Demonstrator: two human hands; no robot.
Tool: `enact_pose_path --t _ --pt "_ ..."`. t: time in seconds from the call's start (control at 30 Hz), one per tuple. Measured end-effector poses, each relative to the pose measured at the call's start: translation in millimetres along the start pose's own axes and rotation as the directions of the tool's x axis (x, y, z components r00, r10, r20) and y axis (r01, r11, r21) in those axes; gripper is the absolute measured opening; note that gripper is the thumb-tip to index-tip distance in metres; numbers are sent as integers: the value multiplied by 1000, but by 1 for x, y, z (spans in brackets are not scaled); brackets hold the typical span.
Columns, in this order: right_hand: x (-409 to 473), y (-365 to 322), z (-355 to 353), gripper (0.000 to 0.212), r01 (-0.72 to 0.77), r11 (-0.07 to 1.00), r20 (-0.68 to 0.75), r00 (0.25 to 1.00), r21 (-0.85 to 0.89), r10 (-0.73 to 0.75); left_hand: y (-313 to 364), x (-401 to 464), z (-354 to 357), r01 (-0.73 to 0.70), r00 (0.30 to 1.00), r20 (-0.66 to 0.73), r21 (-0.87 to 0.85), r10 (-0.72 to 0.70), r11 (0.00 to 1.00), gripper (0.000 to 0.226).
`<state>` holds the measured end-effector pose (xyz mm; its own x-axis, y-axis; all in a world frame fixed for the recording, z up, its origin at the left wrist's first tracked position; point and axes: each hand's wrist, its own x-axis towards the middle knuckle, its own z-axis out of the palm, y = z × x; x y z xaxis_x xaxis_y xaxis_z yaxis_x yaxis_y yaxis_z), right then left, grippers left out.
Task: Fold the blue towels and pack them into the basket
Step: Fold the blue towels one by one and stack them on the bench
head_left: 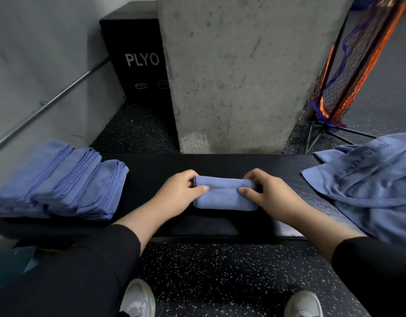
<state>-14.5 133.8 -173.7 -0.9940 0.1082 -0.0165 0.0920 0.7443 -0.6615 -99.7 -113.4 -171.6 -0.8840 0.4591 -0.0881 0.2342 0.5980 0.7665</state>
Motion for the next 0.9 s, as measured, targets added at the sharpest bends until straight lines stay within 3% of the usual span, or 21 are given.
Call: enact_pose_path --t 0.07,0.13,0.2,0.23,0.27,0.37,0.43,0.53,0.6,0.67,0.77,0.9 --pt "3 2 5 27 14 1000 -46 999 12 -14 0 3 4 10 1000 -21 20 -10 1000 17" --pt "7 8 12 24 117 992 -106 987 -56 -122 -3 3 9 -143 984 -63 284 167 948 27" --pt "9 14 19 12 257 953 -174 943 -163 -284 -8 3 13 -358 900 -20 535 435 765 30" --pt "10 19 21 12 298 927 -189 920 -227 -342 -11 3 14 -420 871 45 585 490 694 31" --pt "9 23 22 23 320 903 -182 907 -288 -380 -13 1 14 -435 878 110 589 466 681 35" --pt "2 39 20 61 322 882 -3 939 -344 -344 -20 -1 12 -309 947 252 550 198 776 58" --pt "-2 45 18 86 307 889 111 952 -340 -286 -21 -1 11 -297 946 287 578 151 760 75" --pt "1 42 20 80 252 928 69 968 -274 -243 -18 5 14 -267 952 285 580 116 770 87" --pt "3 34 17 61 196 969 -13 980 -149 -200 -17 10 15 -244 966 205 530 157 812 78" --pt "5 23 12 46 155 988 -29 988 -7 -155 -14 13 10 -229 973 114 405 199 885 56" --pt "5 4 7 42 128 978 -44 991 164 -123 -8 8 -1 -132 990 63 111 125 985 36" --pt "3 -29 4 31 114 915 -118 990 388 -73 1 0 -16 11 999 -36 -312 -23 950 33"
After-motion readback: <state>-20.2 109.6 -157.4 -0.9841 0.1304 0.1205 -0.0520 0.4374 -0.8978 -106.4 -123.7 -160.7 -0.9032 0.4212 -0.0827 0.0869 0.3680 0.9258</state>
